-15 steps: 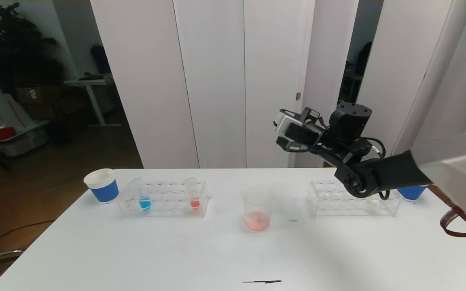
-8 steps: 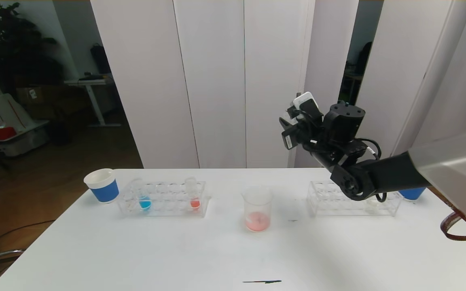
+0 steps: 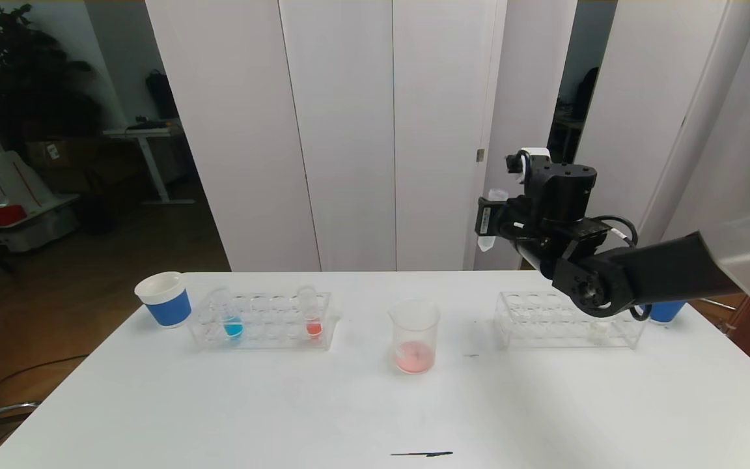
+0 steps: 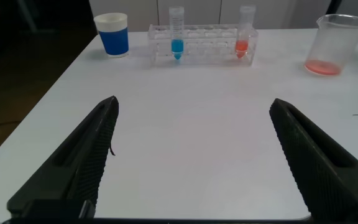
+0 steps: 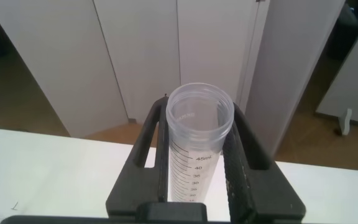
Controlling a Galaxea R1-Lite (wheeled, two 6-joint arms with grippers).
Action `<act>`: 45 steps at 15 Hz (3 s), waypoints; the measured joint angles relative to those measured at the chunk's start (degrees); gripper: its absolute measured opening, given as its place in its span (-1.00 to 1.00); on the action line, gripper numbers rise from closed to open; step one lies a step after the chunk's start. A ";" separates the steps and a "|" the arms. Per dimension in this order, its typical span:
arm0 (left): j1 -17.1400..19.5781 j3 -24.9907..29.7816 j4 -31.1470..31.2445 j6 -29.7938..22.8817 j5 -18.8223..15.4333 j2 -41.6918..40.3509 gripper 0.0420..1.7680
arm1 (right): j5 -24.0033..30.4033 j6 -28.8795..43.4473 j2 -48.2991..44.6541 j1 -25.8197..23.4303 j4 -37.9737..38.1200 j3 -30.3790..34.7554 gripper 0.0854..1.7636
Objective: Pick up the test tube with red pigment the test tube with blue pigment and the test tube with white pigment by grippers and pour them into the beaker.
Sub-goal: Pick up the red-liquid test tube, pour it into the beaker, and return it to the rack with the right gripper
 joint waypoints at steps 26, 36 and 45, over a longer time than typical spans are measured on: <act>0.00 0.00 0.00 0.00 -0.02 0.00 0.97 | 0.00 -0.55 -2.77 -39.29 -21.59 22.25 -0.41; 0.00 0.00 0.00 0.00 0.00 0.00 0.97 | 2.01 1.79 3.55 -38.00 -23.80 21.61 -0.41; 0.00 0.00 0.00 0.00 0.00 0.00 0.97 | 2.07 1.84 5.49 -38.99 -23.74 21.58 0.59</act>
